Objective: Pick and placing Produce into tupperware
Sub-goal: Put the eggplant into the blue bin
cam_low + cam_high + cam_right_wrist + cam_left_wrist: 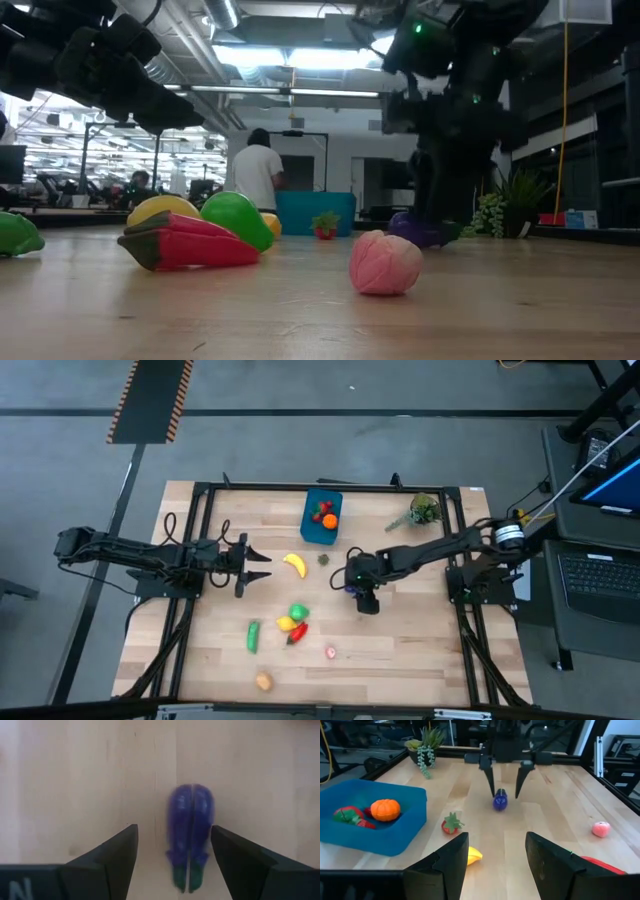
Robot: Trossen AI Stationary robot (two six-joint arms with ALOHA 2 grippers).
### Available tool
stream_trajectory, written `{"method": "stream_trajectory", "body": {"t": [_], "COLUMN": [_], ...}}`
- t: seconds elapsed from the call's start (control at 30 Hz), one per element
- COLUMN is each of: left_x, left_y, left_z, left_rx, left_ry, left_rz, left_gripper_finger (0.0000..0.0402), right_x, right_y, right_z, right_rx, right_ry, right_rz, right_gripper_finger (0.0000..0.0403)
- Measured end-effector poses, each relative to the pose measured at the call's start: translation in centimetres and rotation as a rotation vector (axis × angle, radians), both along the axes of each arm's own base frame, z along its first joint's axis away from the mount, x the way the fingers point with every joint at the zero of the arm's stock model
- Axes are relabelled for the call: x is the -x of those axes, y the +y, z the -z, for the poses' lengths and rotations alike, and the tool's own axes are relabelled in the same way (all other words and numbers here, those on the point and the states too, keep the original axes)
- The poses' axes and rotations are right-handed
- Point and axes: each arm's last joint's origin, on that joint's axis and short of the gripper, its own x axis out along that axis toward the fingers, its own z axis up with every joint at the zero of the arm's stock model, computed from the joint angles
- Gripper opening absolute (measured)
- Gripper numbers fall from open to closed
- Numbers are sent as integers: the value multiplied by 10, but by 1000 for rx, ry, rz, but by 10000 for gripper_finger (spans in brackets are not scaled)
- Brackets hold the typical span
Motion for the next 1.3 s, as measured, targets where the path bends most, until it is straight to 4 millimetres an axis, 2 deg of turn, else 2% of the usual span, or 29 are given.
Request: {"method": "stream_trajectory", "body": {"t": [0.3, 0.67, 0.87, 1.07, 1.3], "left_x": [0, 0, 0, 0, 0], "left_y": [0, 0, 0, 0, 0], "left_z": [0, 0, 0, 0, 0], "left_rx": [0, 0, 0, 1, 4], "left_ry": [-2, -4, -4, -4, -4], "left_rz": [0, 0, -1, -1, -2], "left_gripper_finger": [190, 190, 190, 190, 190], "right_x": [-8, -10, -10, -10, -9], "right_y": [0, 0, -1, -1, -1], "right_z": [26, 28, 29, 29, 27], "right_rx": [16, 16, 36, 31, 25], "right_ry": [46, 34, 35, 36, 32], "right_rz": [-8, 8, 16, 40, 42], "right_gripper_finger": [252, 246, 206, 129, 123]}}
